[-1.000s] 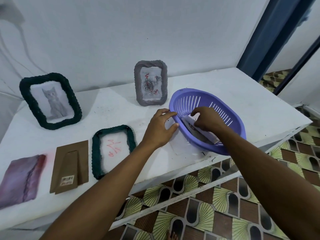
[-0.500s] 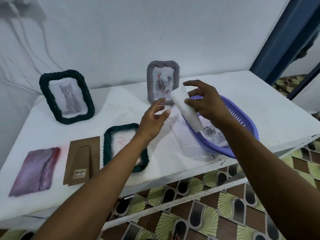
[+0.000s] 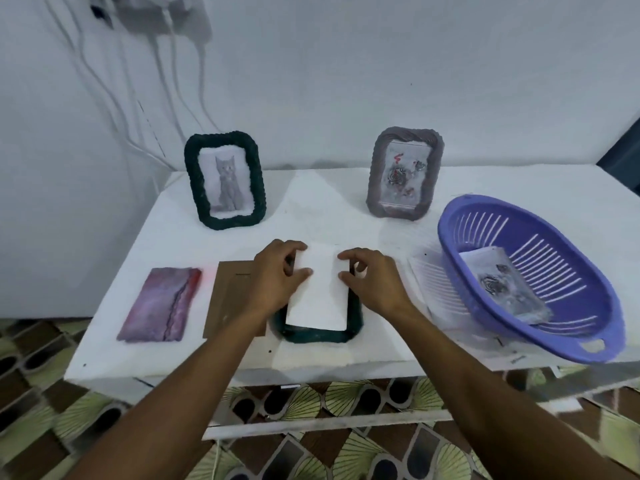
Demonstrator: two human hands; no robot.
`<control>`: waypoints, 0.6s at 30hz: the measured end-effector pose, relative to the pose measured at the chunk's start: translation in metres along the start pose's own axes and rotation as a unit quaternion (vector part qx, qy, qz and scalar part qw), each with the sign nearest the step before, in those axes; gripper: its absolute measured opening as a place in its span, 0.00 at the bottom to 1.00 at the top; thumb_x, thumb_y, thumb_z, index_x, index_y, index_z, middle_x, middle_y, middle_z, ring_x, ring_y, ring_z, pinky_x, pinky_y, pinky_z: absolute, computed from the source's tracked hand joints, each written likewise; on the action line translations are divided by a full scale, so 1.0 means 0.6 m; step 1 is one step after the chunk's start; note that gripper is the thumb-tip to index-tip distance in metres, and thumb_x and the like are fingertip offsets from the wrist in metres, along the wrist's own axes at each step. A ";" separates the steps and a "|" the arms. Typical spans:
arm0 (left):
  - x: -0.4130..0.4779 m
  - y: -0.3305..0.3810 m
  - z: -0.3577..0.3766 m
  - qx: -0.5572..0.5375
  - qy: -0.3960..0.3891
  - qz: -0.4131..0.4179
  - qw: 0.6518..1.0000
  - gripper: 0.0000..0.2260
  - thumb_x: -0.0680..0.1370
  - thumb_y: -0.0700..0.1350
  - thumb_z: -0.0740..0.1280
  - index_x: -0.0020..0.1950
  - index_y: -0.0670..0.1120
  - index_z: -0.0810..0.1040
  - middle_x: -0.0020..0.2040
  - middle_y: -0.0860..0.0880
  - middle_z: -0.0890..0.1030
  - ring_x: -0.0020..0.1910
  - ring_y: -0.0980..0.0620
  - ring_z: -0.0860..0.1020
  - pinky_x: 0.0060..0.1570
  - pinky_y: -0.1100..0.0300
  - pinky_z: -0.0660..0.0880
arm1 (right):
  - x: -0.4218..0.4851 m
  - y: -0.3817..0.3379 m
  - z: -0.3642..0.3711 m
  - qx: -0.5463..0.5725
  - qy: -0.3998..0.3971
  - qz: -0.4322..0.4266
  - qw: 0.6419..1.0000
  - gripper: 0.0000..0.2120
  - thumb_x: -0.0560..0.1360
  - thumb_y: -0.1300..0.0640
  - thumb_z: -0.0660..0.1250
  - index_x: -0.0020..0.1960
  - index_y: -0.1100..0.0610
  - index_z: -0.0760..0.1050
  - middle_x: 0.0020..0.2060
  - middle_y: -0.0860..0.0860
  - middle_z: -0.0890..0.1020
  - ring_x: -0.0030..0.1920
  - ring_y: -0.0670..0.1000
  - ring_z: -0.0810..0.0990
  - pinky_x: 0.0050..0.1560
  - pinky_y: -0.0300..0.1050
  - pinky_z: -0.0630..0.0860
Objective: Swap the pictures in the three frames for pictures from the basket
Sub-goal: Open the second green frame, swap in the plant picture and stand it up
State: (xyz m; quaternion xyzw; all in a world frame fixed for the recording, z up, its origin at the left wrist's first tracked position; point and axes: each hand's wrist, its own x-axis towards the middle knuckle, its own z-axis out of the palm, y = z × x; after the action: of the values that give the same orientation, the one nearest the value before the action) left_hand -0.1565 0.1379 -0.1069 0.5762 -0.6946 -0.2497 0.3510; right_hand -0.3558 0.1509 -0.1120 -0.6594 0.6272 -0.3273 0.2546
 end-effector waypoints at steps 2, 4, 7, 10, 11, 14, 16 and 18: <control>-0.003 -0.017 -0.007 0.076 -0.018 0.024 0.997 0.16 0.74 0.48 0.73 0.61 0.48 0.78 0.48 0.50 0.77 0.44 0.54 0.73 0.48 0.58 0.74 | 0.003 0.006 0.018 -0.084 -0.013 -0.026 0.996 0.14 0.73 0.54 0.72 0.59 0.50 0.79 0.53 0.49 0.79 0.55 0.50 0.72 0.55 0.38 0.67; -0.004 -0.035 -0.011 0.172 -0.045 0.044 0.983 0.18 0.76 0.54 0.68 0.64 0.51 0.77 0.53 0.52 0.77 0.54 0.53 0.71 0.51 0.56 0.72 | 0.003 0.014 0.030 -0.137 -0.004 -0.042 0.990 0.15 0.73 0.51 0.71 0.60 0.50 0.78 0.58 0.49 0.76 0.59 0.51 0.69 0.59 0.43 0.67; -0.008 -0.060 -0.016 0.221 -0.085 0.055 0.970 0.22 0.75 0.60 0.64 0.67 0.54 0.75 0.59 0.56 0.72 0.61 0.54 0.65 0.55 0.51 0.72 | 0.002 0.029 0.033 -0.164 0.026 -0.052 0.985 0.16 0.73 0.46 0.71 0.59 0.49 0.79 0.59 0.48 0.73 0.59 0.52 0.67 0.57 0.47 0.65; -0.012 -0.073 -0.020 0.224 -0.100 0.057 0.968 0.27 0.72 0.64 0.61 0.69 0.55 0.72 0.64 0.55 0.67 0.65 0.53 0.60 0.62 0.49 0.70 | -0.001 0.041 0.034 -0.163 0.036 -0.057 0.984 0.17 0.73 0.44 0.69 0.60 0.47 0.78 0.60 0.48 0.73 0.60 0.52 0.68 0.55 0.48 0.64; -0.013 -0.075 -0.020 0.229 -0.104 0.057 0.966 0.28 0.72 0.65 0.60 0.70 0.55 0.71 0.66 0.55 0.66 0.66 0.52 0.59 0.64 0.48 0.68 | -0.002 0.045 0.035 -0.155 0.037 -0.058 0.985 0.16 0.74 0.43 0.69 0.60 0.47 0.78 0.60 0.48 0.73 0.60 0.52 0.68 0.55 0.48 0.64; -0.012 -0.079 -0.020 0.243 -0.119 0.053 0.961 0.30 0.72 0.66 0.58 0.72 0.55 0.68 0.71 0.54 0.62 0.70 0.51 0.55 0.68 0.47 0.63 | -0.004 0.049 0.038 -0.143 0.041 -0.060 0.987 0.16 0.74 0.43 0.68 0.60 0.46 0.79 0.59 0.48 0.74 0.59 0.51 0.69 0.54 0.47 0.63; -0.013 -0.080 -0.019 0.253 -0.125 0.046 0.958 0.32 0.72 0.67 0.56 0.74 0.56 0.65 0.73 0.53 0.60 0.72 0.50 0.54 0.70 0.47 0.61 | -0.004 0.051 0.039 -0.143 0.044 -0.058 0.987 0.16 0.74 0.43 0.68 0.60 0.46 0.78 0.60 0.47 0.74 0.60 0.50 0.68 0.54 0.46 0.62; -0.014 -0.080 -0.018 0.255 -0.128 0.043 0.957 0.33 0.72 0.67 0.55 0.75 0.56 0.63 0.74 0.53 0.59 0.73 0.50 0.54 0.70 0.47 0.59 | -0.004 0.053 0.040 -0.146 0.045 -0.058 0.987 0.16 0.74 0.43 0.68 0.60 0.46 0.78 0.60 0.47 0.74 0.60 0.50 0.68 0.53 0.45 0.61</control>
State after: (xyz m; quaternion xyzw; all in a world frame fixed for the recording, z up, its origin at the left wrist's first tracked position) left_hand -0.1177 0.1365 -0.1377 0.5795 -0.7984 -0.1203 0.1107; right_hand -0.3590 0.1487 -0.1519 -0.7093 0.6398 -0.2755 0.1082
